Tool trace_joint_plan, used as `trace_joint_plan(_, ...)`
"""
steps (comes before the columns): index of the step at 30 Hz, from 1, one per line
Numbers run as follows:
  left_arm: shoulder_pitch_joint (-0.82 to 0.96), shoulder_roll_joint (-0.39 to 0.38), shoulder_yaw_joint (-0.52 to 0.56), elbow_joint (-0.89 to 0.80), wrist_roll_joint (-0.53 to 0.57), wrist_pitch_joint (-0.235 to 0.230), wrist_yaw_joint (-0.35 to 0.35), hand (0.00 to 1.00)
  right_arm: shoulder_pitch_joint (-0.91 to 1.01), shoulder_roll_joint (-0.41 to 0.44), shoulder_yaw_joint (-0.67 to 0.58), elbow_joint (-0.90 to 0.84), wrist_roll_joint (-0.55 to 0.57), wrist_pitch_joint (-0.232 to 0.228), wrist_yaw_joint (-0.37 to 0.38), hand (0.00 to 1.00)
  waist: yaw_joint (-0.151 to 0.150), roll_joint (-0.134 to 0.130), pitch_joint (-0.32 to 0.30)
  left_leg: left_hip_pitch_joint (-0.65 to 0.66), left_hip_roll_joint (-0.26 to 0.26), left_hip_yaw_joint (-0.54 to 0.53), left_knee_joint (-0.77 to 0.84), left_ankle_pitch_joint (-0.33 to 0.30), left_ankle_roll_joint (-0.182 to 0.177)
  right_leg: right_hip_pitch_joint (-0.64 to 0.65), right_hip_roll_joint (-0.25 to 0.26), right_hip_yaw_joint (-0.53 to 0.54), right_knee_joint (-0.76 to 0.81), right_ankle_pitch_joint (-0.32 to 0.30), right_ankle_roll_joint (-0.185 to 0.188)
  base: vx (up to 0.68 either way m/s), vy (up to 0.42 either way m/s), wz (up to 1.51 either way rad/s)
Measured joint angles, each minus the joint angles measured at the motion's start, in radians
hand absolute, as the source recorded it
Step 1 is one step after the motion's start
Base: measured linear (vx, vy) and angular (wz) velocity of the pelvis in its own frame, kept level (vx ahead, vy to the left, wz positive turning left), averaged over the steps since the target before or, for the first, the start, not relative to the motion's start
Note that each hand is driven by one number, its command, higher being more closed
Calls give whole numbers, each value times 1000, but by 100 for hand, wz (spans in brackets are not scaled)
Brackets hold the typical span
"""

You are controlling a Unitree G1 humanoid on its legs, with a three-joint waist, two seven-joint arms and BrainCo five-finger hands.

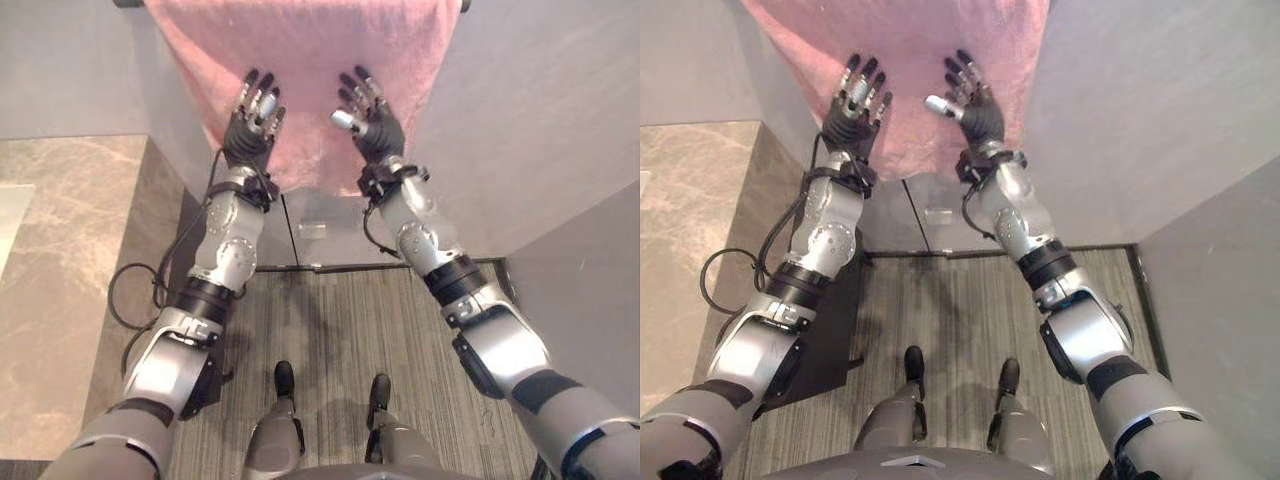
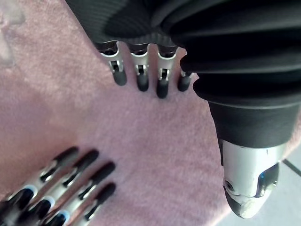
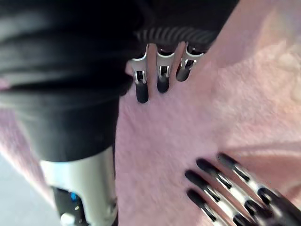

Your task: Organize washtable

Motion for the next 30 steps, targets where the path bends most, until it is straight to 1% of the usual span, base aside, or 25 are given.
trace_joint_plan(1,-4,5,13,10,0,-1,1,0,-11,-3,-15,14,8,-1,-2,0,-1,0,0,-3,0,4,0,0,0,-6,0,6,1,1,-1,23,2,-15)
trace_joint_plan(3,-12,48,27,61,0,-2,7,0,-30,-35,-71,65,28,-2,-11,0,-6,1,6,-4,-1,12,1,1,0,-10,0,10,1,2,-1,30,-2,-8)
trace_joint_plan(4,-13,57,36,70,1,-1,9,0,-35,-46,-87,80,28,-2,-13,0,-7,1,9,-3,-1,12,2,1,0,-10,0,11,1,2,-1,0,0,0)
trace_joint_plan(6,-24,89,67,113,2,1,9,0,-55,-89,-130,128,29,-5,-23,0,-11,2,24,-2,-1,13,7,7,-8,-10,0,11,2,3,-2,0,0,0)
trace_joint_plan(7,-29,113,92,157,3,6,9,0,-57,-125,-160,170,30,-5,-28,0,-12,3,26,-3,0,13,8,8,-8,-10,2,11,2,3,-2,0,0,0)
trace_joint_plan(8,-29,124,97,174,4,8,10,0,-57,-139,-170,186,30,-5,-33,0,-12,3,26,-3,1,13,8,8,-8,-10,2,12,2,3,-2,0,0,0)
trace_joint_plan(10,-30,159,127,216,6,17,10,0,-58,-188,-195,217,30,-3,-43,0,-14,11,31,-3,3,13,0,7,-8,-10,4,12,2,3,-3,0,0,0)
trace_joint_plan(11,-30,172,138,231,6,19,13,0,-58,-212,-213,217,30,-3,-44,0,-14,19,37,-3,3,13,0,7,-8,-11,4,13,2,4,-3,-30,-1,0)
trace_joint_plan(13,-29,189,157,249,23,29,13,0,-58,-232,-224,217,30,1,-44,0,-13,23,41,-3,4,17,0,7,-8,-13,7,16,2,5,-5,-33,-9,-6)
trace_joint_plan(16,-28,190,177,261,37,32,13,0,-56,-236,-241,219,30,2,-43,0,-13,23,42,-3,10,20,0,7,-8,-14,15,20,1,6,-8,-19,-28,-5)
trace_joint_plan(20,-16,190,181,288,91,37,4,0,-35,-235,-241,236,28,10,-38,0,-13,23,42,0,17,24,0,7,-8,-13,18,25,-1,8,-11,5,0,-4)
trace_joint_plan(23,49,184,193,291,104,45,-4,0,6,-235,-248,253,26,12,-34,0,-14,23,42,9,17,33,0,7,-8,-10,18,35,-1,8,-11,22,-2,-8)
trace_joint_plan(26,134,166,198,313,123,64,-9,0,81,-235,-258,253,25,19,-33,0,-15,24,42,15,17,38,0,7,-8,-8,18,38,-1,8,-11,13,-4,-5)
trace_joint_plan(30,254,98,200,328,146,86,-25,0,184,-232,-287,251,-5,30,-30,0,-16,24,42,19,17,38,0,6,-8,-3,18,37,-1,8,-11,0,0,0)
